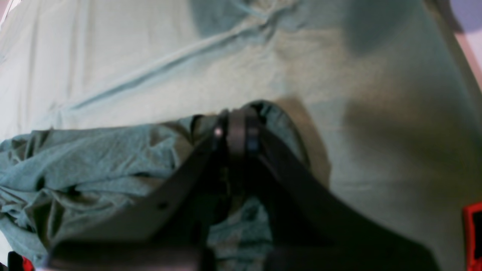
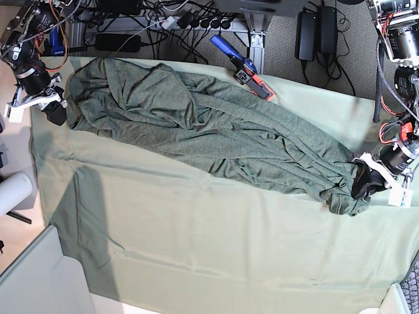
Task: Fold the T-shirt properly
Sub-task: 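Regrasp the shirt end with the left gripper and tug it straight, then carry the held shirt end with the left gripper toward the shirt's middle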
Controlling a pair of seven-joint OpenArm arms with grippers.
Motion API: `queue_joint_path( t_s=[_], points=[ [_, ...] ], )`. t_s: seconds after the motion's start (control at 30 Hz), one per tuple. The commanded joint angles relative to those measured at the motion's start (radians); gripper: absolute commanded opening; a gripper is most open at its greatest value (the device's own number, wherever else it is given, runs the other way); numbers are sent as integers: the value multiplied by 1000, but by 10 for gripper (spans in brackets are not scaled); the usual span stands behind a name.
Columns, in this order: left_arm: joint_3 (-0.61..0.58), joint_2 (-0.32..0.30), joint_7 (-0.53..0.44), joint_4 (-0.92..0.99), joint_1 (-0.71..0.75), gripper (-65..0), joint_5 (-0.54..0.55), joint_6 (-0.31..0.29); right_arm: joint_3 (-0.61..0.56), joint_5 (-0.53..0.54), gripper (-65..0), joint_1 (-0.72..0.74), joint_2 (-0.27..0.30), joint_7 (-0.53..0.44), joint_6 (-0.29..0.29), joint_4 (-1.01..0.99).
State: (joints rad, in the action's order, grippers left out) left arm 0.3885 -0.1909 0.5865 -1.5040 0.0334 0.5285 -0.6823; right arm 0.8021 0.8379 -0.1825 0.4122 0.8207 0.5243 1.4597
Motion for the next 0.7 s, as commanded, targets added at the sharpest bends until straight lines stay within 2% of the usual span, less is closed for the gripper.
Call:
queue_joint_path(
  t_s=[0.0, 0.13, 0.33, 0.5, 0.67],
  points=[
    [4, -11, -28, -20, -14, -650, 38, -16, 9, 19, -650, 7, 18, -16, 5, 18],
    [2, -8, -24, -23, 5, -650, 92, -16, 9, 23, -650, 8, 11, -21, 4, 18],
    [-82, -6, -22, -127, 75, -650, 68, -16, 9, 26, -650, 7, 0, -23, 5, 18],
    [-234, -6, -22, -290, 120, -650, -19, -16, 9, 25, -650, 7, 0, -27, 5, 18],
    [-389, -6, -22, -345, 122, -650, -114, -16, 9, 22, -650, 7, 0, -27, 5, 18]
  ],
)
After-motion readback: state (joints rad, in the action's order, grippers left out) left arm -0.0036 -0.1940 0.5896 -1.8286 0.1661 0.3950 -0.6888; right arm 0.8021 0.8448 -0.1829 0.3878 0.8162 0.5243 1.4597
